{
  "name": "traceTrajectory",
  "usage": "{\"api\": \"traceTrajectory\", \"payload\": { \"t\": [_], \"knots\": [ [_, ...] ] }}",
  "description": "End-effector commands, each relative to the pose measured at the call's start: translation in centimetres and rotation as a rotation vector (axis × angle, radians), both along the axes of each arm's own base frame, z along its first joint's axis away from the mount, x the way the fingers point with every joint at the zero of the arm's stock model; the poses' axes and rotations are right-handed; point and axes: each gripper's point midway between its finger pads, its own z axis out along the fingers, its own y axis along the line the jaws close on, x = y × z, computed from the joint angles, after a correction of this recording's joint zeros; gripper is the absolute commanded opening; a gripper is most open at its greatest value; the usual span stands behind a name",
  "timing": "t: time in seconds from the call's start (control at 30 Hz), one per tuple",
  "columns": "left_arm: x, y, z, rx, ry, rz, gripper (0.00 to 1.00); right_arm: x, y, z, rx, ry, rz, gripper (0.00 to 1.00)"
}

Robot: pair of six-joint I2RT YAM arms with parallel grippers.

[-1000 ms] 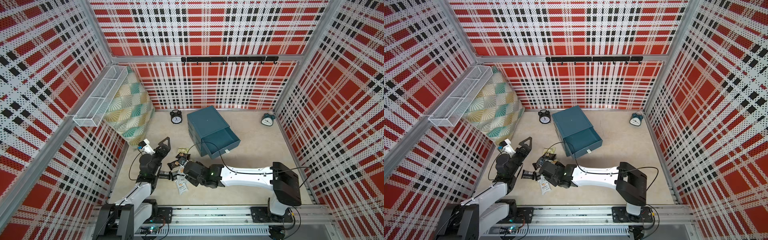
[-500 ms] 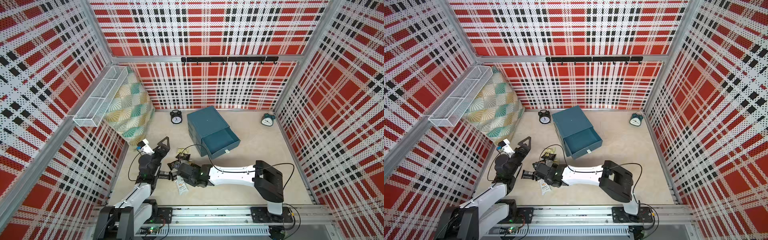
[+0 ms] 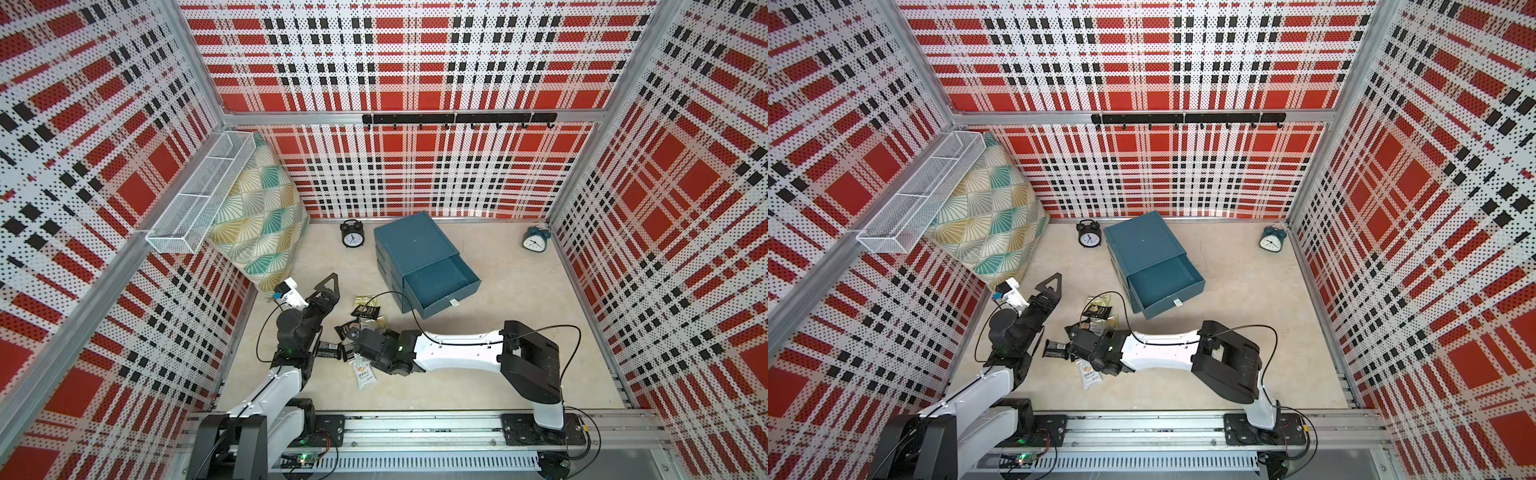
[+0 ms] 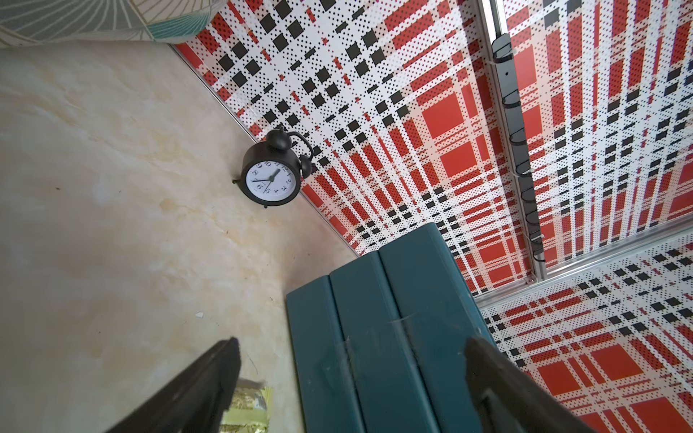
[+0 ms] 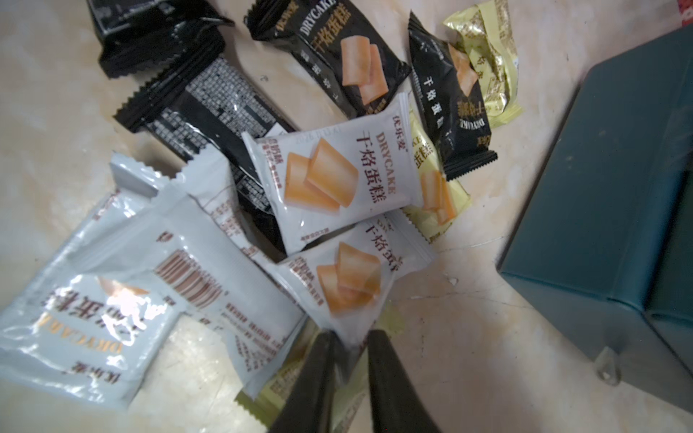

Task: Place the cookies into the drawer by color
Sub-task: Pick up the cookie at the center of the board.

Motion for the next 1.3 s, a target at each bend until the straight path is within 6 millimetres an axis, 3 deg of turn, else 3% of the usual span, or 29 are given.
{"api": "traceTrajectory", "payload": {
  "t": [0.0,0.13,0.33,0.53,0.83,1.1,1.27],
  "knots": [
    [-0.3,0.2,0.6,0.002,-0.030,0.005,0.99,0.1,0.9,1.6,0.053,-0.009,-0.008,0.11],
    [-0.7,-0.2,1.4,0.004,-0.059,-0.005,0.99,-0.1,0.7,2.8,0.096,-0.007,-0.028,0.00],
    [-1.5,-1.0,3.1,0.029,-0.125,-0.011,0.99,0.0,0.1,5.4,0.176,-0.014,-0.081,0.00],
    [-3.0,-2.3,5.7,0.054,-0.227,-0.031,0.99,-0.3,-0.2,9.6,0.302,-0.013,-0.112,0.00],
    [-7.5,-4.3,10.7,0.076,-0.433,-0.047,1.00,-0.6,-1.4,16.7,0.517,-0.017,-0.140,0.00],
    [-8.4,-5.6,11.7,0.098,-0.464,-0.071,0.99,-0.5,-4.2,23.2,0.761,-0.008,-0.151,0.00],
    [-8.0,-6.3,11.5,0.114,-0.449,-0.091,0.99,1.0,-8.1,25.5,0.861,-0.033,-0.228,0.00]
  ]
}}
